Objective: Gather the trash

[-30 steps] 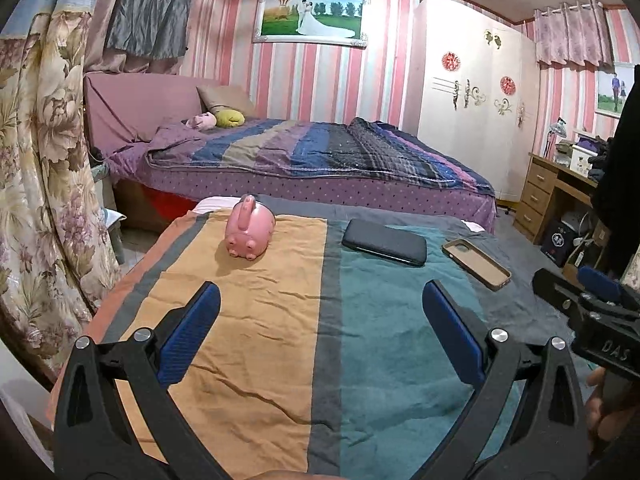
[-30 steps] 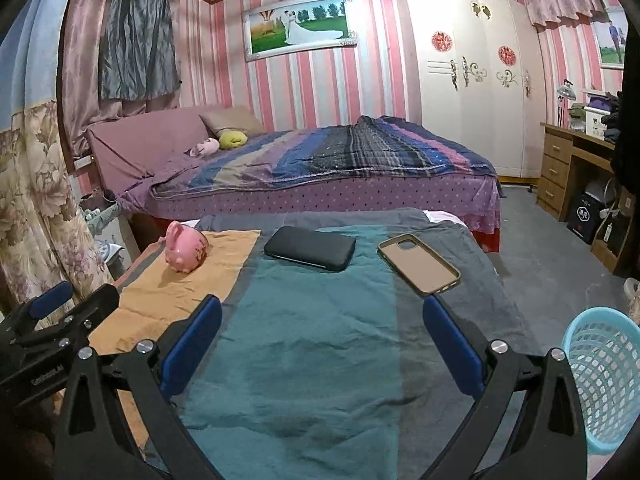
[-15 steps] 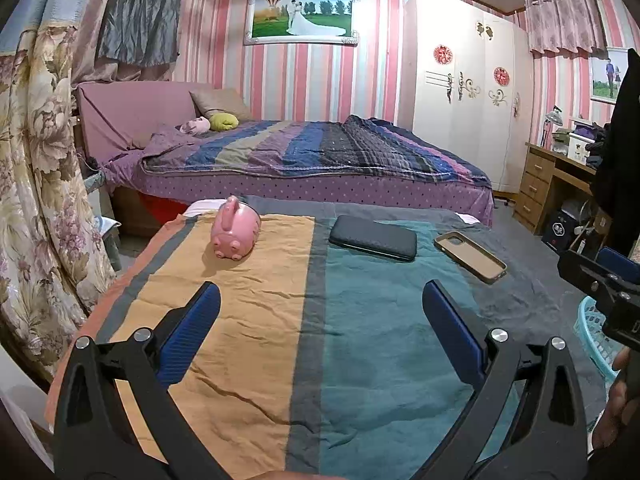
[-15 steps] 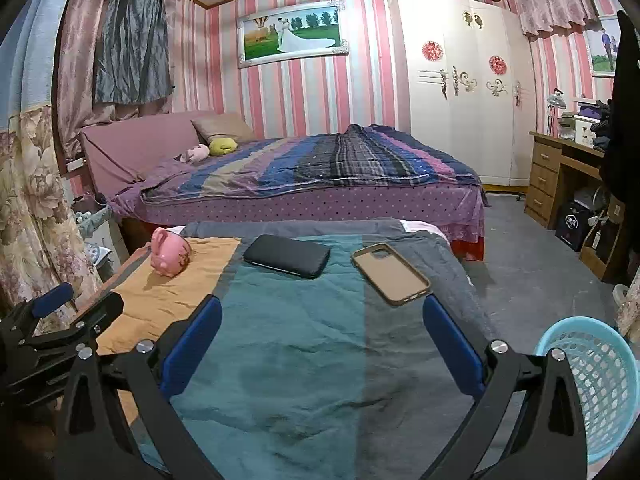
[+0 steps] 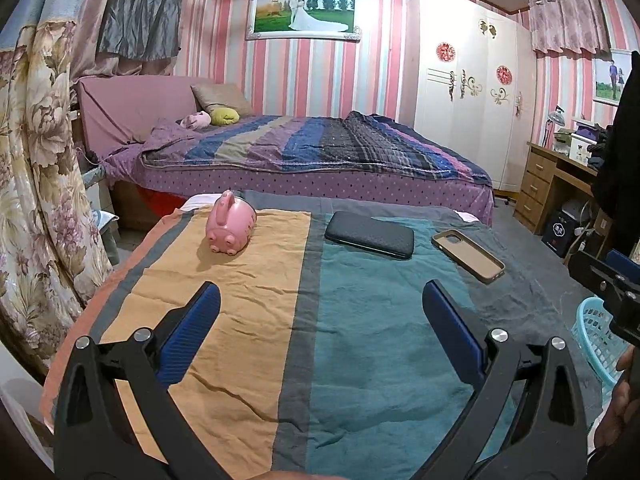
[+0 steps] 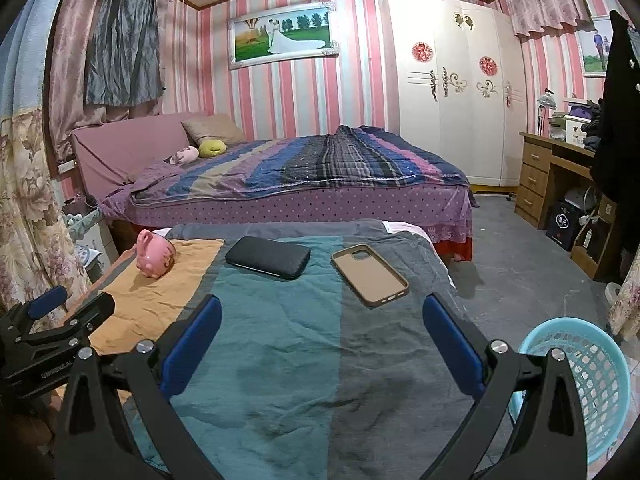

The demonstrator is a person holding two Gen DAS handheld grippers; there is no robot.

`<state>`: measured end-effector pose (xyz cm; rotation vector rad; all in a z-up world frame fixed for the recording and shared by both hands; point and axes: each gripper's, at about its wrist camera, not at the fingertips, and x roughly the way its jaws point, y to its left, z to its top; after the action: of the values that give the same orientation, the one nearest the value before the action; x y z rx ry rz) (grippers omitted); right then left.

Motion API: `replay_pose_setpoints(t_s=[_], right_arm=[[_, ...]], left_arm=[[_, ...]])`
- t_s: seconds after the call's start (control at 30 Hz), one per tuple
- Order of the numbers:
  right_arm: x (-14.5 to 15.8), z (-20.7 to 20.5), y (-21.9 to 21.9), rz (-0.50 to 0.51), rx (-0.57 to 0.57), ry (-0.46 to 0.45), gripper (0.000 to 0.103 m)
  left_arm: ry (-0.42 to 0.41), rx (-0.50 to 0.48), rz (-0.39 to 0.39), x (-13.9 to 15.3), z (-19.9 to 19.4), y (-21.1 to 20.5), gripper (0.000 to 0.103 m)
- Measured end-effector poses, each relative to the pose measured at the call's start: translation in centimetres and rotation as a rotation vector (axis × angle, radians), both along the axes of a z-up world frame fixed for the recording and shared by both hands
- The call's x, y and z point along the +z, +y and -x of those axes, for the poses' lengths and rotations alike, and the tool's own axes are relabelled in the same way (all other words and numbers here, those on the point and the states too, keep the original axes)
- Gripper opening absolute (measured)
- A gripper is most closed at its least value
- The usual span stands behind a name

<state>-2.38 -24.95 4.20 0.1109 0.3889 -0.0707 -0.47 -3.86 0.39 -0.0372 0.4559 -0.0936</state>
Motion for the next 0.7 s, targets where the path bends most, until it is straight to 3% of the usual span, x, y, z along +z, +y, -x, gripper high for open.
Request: replay_pose_setpoints(t_s=[0.7], right_arm=[[0.03, -0.05, 0.69, 0.001, 0.007, 0.005, 0.098]], left_arm=[[0.005, 0.004, 0.009, -0.09, 0.08, 0.08, 0.098]])
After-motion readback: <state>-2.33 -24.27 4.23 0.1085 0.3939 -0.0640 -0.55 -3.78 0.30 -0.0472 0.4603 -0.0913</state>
